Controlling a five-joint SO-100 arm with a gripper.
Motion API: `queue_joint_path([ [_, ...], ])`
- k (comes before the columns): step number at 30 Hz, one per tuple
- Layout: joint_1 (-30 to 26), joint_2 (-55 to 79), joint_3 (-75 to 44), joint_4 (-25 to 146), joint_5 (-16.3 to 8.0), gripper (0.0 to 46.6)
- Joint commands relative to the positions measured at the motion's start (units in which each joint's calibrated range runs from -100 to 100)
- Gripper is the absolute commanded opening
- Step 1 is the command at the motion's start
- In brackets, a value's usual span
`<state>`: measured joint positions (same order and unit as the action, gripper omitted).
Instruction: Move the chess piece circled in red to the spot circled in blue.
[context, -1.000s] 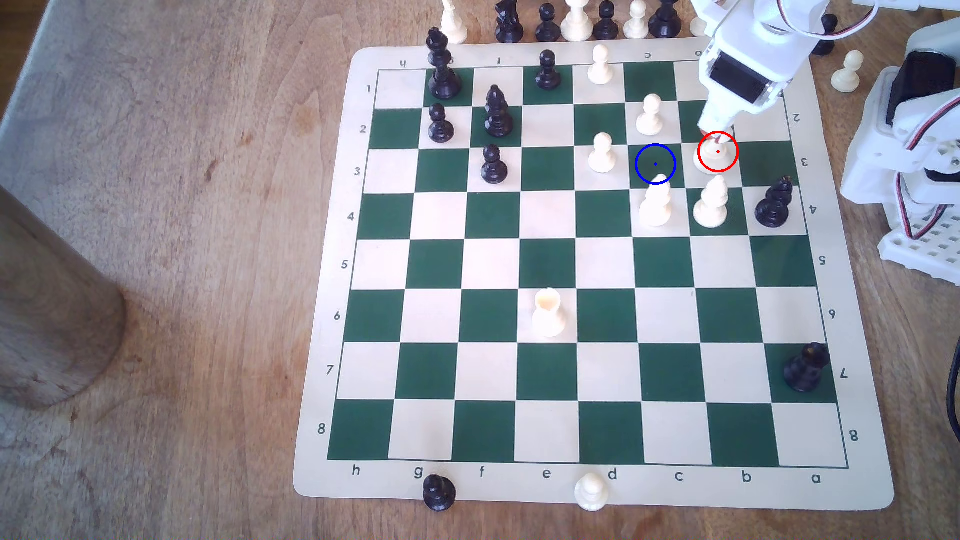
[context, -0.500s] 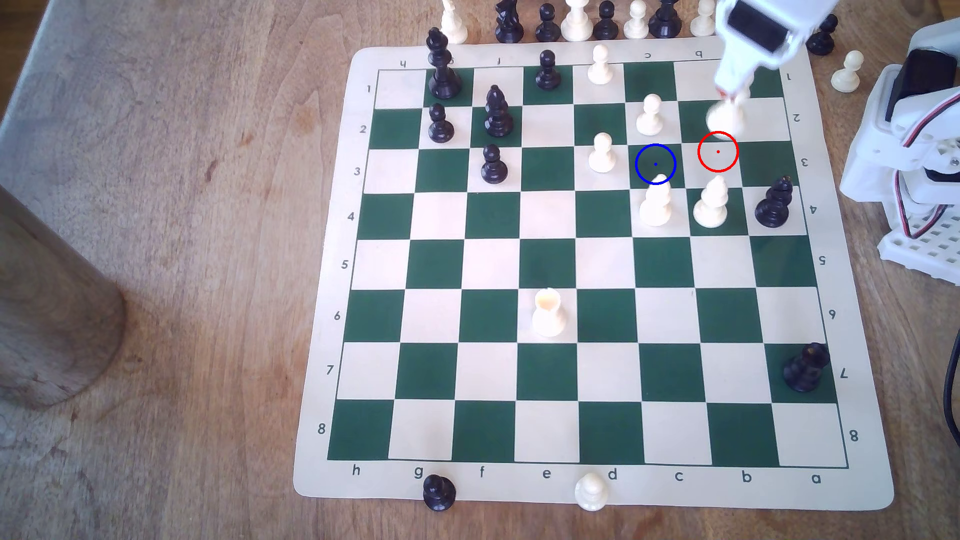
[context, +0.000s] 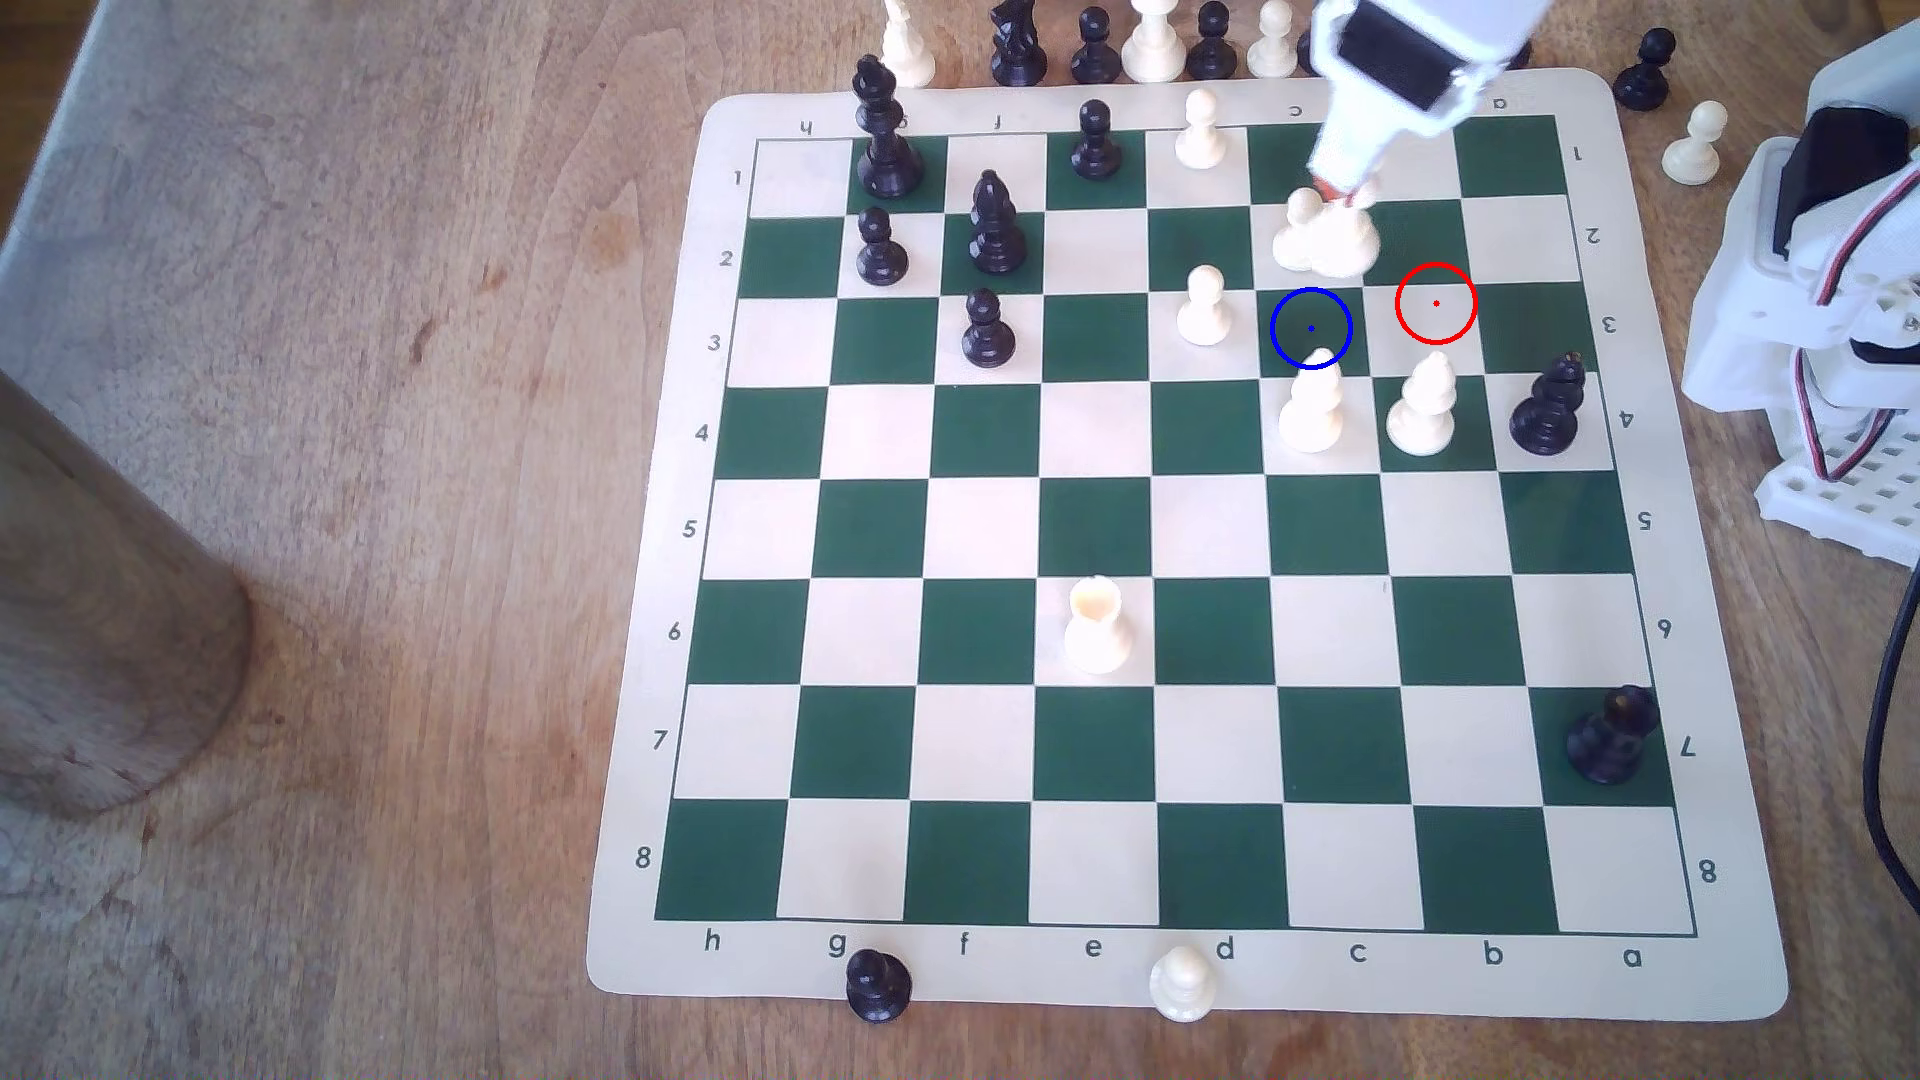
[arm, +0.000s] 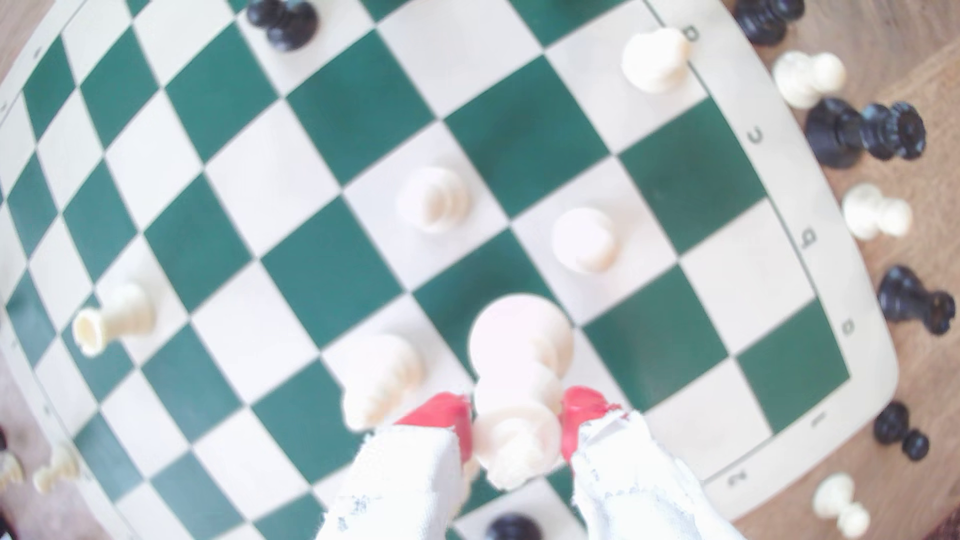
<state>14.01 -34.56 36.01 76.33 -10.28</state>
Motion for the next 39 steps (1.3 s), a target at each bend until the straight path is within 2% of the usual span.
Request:
queue_joint_path([
  [1,-1.22,1.37,-1.65,-3.2,-0.49,0.2],
  [11,-2.4,2.3,8.32,-10.57,-0.39,0.2],
  [30,-1.07,5.28,11.13,-14.58,-0.24,0.3],
  [32,-0.75,5.28,11.31,-14.58,-0.05,3.2],
  [33,-0.44,5.45,11.31,-14.34,0.39,8.7],
  [35,-0.05,5.53,11.4,-14.09,0.73,14.1],
  [38,0.5,5.45,11.4,-13.93,1.03,19.2],
  [39,0.65,5.36,11.31,-13.76,1.07,19.5],
])
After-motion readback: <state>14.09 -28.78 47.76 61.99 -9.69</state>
